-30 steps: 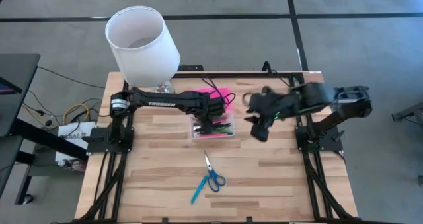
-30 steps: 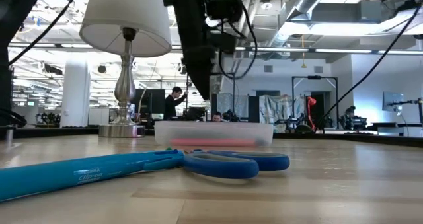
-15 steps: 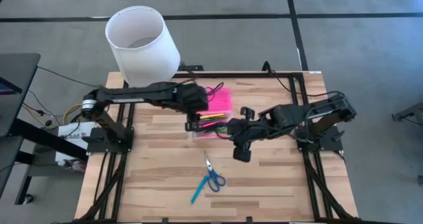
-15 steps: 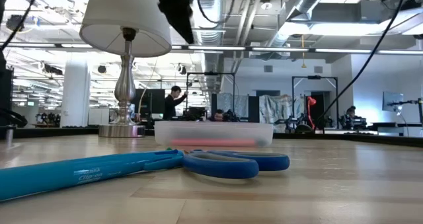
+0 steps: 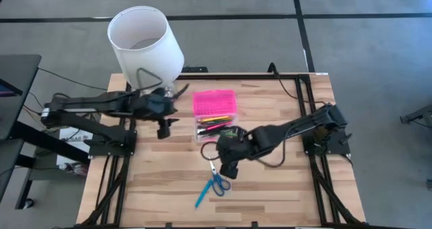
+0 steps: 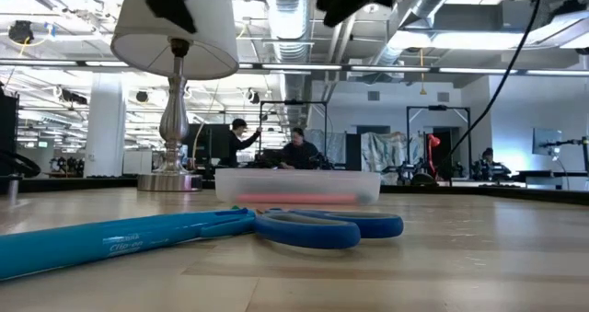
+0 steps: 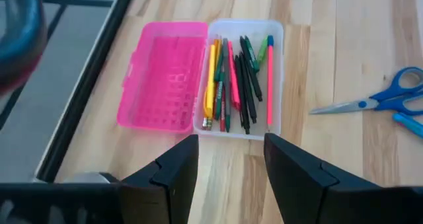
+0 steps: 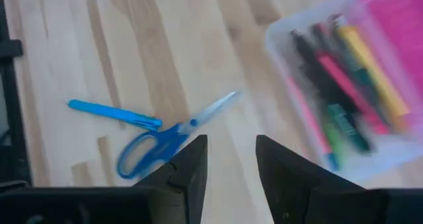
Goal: Pick & place school supplies into a supply box
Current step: Put the scissors into the supply box
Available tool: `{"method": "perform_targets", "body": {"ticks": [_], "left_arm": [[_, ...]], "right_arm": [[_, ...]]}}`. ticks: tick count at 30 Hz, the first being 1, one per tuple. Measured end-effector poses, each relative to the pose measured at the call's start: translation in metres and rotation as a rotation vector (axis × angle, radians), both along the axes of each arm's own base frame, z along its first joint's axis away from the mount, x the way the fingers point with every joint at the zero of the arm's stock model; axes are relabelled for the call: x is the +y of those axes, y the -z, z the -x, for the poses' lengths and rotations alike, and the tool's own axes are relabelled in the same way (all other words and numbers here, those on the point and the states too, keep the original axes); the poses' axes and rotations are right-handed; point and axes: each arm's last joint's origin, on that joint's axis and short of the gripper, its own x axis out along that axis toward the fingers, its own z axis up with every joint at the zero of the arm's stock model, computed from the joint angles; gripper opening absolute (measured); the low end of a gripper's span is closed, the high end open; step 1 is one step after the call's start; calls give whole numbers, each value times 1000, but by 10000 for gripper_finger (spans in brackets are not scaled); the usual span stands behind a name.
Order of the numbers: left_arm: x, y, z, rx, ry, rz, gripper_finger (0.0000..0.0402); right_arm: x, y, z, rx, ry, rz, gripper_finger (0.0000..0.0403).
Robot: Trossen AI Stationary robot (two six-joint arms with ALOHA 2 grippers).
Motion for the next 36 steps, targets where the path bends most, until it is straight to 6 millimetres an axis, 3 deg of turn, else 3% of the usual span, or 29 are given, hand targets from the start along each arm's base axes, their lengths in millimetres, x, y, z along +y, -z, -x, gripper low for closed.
{"method": "perform_targets", "body": {"ticks": [8, 13, 22, 36], "left_arm": [[-7, 20, 50, -101, -55, 55, 167], [-9, 23, 65, -147, -57, 69, 167], [-8, 22, 71, -176, -48, 54, 167], [-8, 22, 71, -176, -45, 64, 167]], "right_arm": [[36, 39, -18, 28, 136, -178, 122], [49, 61, -22, 103, 254, -304, 122], [63, 87, -28, 153, 421, -407, 122], [87, 128, -34, 196, 463, -439, 150]]}}
